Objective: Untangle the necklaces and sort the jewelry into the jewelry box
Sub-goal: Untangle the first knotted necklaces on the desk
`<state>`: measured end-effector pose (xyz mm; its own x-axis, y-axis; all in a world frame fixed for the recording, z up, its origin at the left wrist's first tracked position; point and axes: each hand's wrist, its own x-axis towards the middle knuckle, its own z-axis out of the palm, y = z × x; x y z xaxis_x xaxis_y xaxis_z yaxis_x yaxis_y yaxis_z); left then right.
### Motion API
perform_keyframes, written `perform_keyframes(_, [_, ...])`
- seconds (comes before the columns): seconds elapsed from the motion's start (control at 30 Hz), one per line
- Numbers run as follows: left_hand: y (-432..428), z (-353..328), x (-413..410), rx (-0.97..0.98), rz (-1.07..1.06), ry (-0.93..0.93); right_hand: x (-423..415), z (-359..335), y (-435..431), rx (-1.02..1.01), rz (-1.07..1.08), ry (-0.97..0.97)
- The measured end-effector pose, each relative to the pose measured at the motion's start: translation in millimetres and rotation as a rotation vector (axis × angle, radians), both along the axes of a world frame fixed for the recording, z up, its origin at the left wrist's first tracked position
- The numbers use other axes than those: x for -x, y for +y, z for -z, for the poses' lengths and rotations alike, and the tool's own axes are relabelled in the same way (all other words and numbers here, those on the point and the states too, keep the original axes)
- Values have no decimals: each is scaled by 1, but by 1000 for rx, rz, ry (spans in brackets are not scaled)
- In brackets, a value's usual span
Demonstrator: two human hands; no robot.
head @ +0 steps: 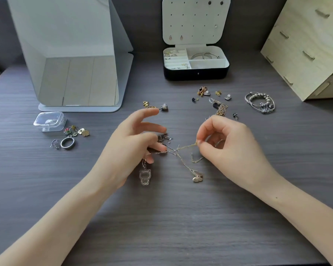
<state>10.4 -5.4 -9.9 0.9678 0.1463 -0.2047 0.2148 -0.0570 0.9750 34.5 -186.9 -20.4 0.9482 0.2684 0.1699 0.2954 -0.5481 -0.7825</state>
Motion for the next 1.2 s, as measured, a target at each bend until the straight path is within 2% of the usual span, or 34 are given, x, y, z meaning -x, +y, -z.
perform_keyframes(0.17, [2,5,5,-242,117,-136,-1,6,4,172,32,-156])
perform_keyframes(0.3, [2,8,10,-443,171,-248,2,4,1,293,-17,-204])
perform_keyframes(0.47, [6,7,16,-706,218,-401,8,-2,-15,453,-107,-147])
perform_keyframes(0.57, [7,9,25,-976,282,-501,6,-4,-24,472,-131,-106])
perform_keyframes(0.67, [2,12,37,-1145,426,-504,-1,-5,-28,510,-151,-98])
perform_keyframes(0.77, [-3,18,49,-1234,547,-434,-11,-2,-31,596,-68,-149])
perform_keyframes(0.87, [-2,23,57,-1259,598,-397,-8,0,-32,616,29,-285])
perform_keyframes(0.93, [1,26,61,-1252,636,-416,5,-2,-29,552,-41,-306])
perform_keyframes(1.07, [4,26,67,-1311,689,-483,30,-2,-23,448,-272,-208])
perform_keyframes(1.2, [11,25,70,-1262,726,-509,39,4,-30,401,-357,-149])
